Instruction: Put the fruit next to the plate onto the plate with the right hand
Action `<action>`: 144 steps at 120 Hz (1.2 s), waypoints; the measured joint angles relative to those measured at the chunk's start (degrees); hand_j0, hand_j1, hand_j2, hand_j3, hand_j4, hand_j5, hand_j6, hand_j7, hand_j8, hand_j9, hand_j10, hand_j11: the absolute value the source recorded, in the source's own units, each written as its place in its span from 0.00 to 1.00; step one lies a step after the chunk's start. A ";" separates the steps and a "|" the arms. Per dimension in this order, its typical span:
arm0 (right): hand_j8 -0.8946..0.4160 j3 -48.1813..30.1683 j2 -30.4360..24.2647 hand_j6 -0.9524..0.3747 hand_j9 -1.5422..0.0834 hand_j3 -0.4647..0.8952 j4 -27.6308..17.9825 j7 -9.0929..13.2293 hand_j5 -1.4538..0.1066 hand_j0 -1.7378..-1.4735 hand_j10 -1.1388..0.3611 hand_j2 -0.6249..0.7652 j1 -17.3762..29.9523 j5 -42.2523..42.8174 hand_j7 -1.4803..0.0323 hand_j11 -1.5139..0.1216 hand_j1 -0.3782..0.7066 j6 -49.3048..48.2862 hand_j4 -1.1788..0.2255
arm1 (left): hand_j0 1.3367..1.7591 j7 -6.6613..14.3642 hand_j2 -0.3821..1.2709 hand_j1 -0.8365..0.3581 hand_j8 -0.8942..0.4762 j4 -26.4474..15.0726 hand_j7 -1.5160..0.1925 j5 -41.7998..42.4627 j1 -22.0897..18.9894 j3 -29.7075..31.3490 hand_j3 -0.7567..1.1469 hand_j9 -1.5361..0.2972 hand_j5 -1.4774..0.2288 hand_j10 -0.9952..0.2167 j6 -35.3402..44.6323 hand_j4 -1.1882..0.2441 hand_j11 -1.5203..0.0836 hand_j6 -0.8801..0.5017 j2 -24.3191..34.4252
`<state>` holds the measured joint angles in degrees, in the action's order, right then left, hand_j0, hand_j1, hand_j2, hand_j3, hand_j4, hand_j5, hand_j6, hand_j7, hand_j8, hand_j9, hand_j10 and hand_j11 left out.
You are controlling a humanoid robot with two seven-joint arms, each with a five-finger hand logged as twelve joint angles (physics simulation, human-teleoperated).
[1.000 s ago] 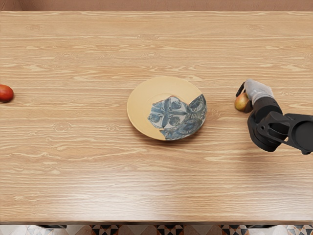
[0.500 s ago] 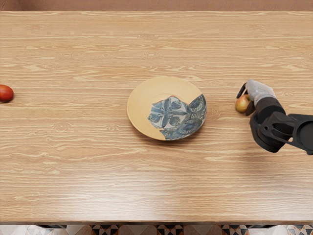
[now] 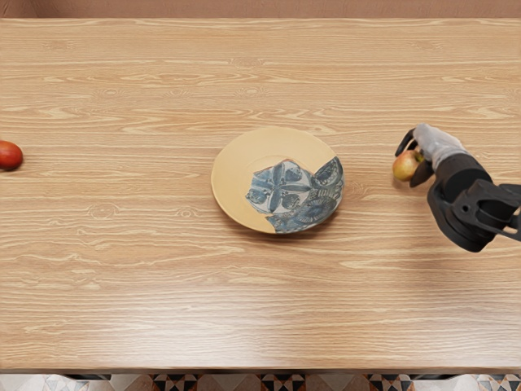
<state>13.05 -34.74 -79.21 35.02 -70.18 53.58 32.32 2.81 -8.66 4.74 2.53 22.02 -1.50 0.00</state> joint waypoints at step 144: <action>0.35 -2.53 4.54 0.40 0.40 0.34 -10.85 -0.03 0.36 0.32 0.33 0.58 -14.73 -9.61 0.41 0.38 0.56 -0.50 0.40 | 0.76 0.00 0.26 0.76 0.48 0.05 0.71 0.00 -0.29 -0.06 0.40 0.67 0.69 0.63 0.00 0.67 0.76 0.47 0.00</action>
<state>10.51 -30.19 -90.06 34.99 -84.91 43.96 31.82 2.81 -8.61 4.74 2.24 21.96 -1.49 0.00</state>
